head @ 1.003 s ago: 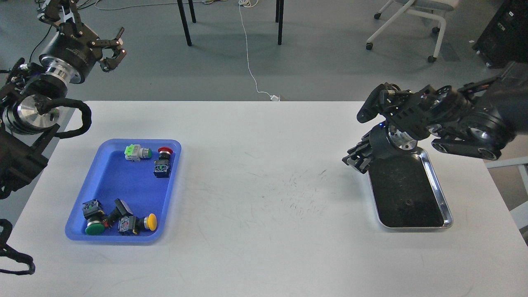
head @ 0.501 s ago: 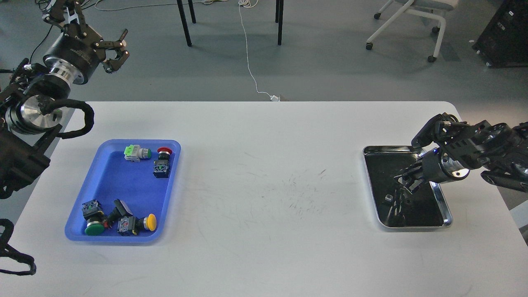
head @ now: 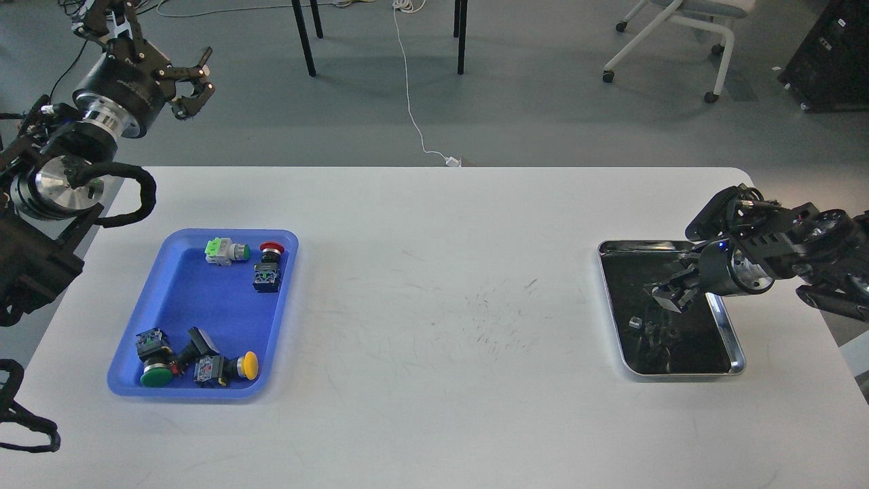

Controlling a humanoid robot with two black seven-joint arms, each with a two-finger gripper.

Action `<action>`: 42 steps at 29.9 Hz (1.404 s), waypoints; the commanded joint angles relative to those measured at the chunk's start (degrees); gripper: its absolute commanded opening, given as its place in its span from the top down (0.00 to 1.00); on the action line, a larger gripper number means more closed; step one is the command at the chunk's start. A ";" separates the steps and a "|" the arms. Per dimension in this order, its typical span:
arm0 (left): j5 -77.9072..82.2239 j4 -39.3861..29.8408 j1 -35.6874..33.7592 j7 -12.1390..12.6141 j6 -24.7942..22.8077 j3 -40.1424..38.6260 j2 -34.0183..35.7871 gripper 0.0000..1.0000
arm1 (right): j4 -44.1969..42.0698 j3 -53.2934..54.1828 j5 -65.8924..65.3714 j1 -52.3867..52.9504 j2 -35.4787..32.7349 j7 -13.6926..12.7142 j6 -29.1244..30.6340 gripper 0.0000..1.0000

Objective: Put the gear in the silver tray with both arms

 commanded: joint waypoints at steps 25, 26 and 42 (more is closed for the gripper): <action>-2.74 0.63 0.12 -0.52 0.32 -1.14 -5.49 0.02 | -5.34 79.16 29.84 -12.52 9.09 -1.28 -1.43 0.01; -2.74 0.71 0.21 -0.44 0.32 -1.14 -5.76 0.02 | -5.34 81.44 32.38 -14.10 9.17 -1.28 -1.34 0.01; -3.00 0.63 5.57 -0.43 -0.03 -4.39 -10.07 0.02 | -7.62 95.08 78.89 -27.73 12.78 -1.71 8.92 0.01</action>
